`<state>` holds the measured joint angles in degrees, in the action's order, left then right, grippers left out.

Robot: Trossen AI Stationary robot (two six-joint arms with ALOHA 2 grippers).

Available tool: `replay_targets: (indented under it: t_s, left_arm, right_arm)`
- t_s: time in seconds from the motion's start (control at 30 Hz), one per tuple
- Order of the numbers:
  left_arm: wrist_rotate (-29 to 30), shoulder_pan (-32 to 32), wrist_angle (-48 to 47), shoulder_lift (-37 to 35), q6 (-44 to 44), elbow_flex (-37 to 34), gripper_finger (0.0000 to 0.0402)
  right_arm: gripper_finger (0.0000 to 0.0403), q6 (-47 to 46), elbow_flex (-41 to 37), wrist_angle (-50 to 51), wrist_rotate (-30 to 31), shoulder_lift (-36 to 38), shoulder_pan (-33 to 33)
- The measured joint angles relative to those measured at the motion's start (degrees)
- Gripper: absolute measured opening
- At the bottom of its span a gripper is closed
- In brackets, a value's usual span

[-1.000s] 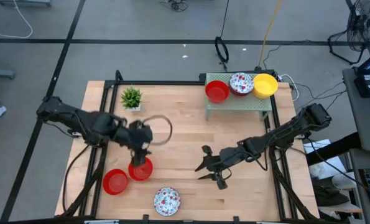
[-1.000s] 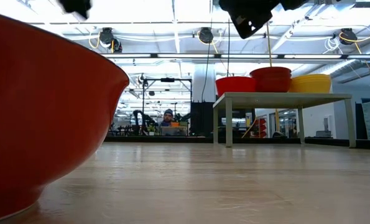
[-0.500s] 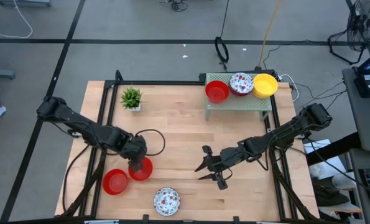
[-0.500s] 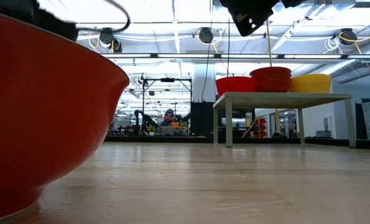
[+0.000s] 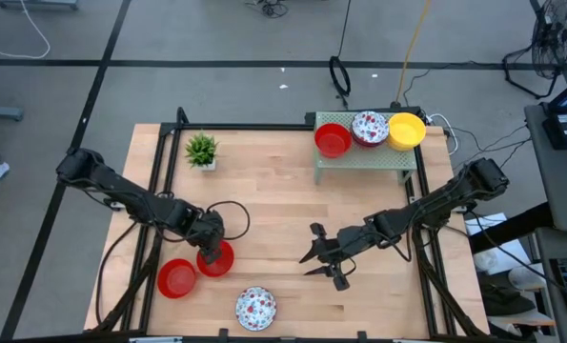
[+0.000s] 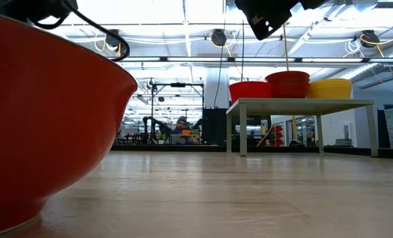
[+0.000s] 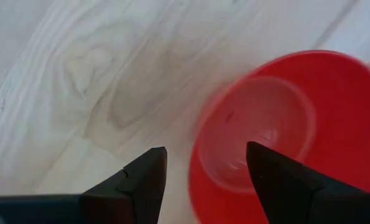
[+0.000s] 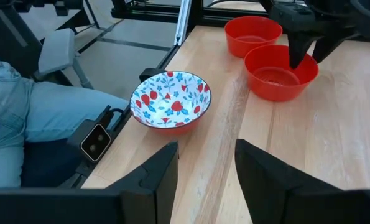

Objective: Pick & Place Mini bowls
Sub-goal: Stack the red bowl on the red bowl on the shelf

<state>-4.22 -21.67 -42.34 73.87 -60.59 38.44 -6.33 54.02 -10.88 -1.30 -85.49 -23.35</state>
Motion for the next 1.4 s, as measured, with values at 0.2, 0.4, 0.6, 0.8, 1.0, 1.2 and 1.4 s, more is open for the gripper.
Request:
replay_targets:
  t_s: [0.2,0.4,0.6,0.8,1.0,1.2,1.4]
  left_arm:
    - [1.7,0.0,4.4,0.0,-1.3,-3.8,0.0214]
    - [2.9,0.0,8.3,0.0,-1.4,-5.1,0.0123]
    - [4.0,1.5,12.5,0.0,1.4,-5.1,0.0011]
    - [3.8,6.5,19.1,0.0,6.6,-5.1,0.0012]
    - [3.8,15.5,27.5,0.0,14.6,-5.1,0.0011]
    - [-0.5,23.1,39.5,2.7,18.3,-4.9,0.0006]
    - [-4.4,25.2,38.9,12.7,23.4,2.9,0.0006]
  right_arm:
    - [0.0142,0.0,0.0,0.0,0.0,0.0,0.0]
    - [0.0142,0.0,0.0,0.0,0.0,0.0,0.0]
    - [0.0141,0.0,0.0,0.0,0.0,0.0,0.0]
    - [0.0141,0.0,0.0,0.0,0.0,0.0,0.0]
    - [0.0141,-1.3,0.0,0.0,0.0,0.0,0.0]
    - [0.0141,-3.3,0.0,1.9,5.2,0.0,0.0]
    - [0.0141,-3.1,0.0,4.6,7.5,0.0,0.0]
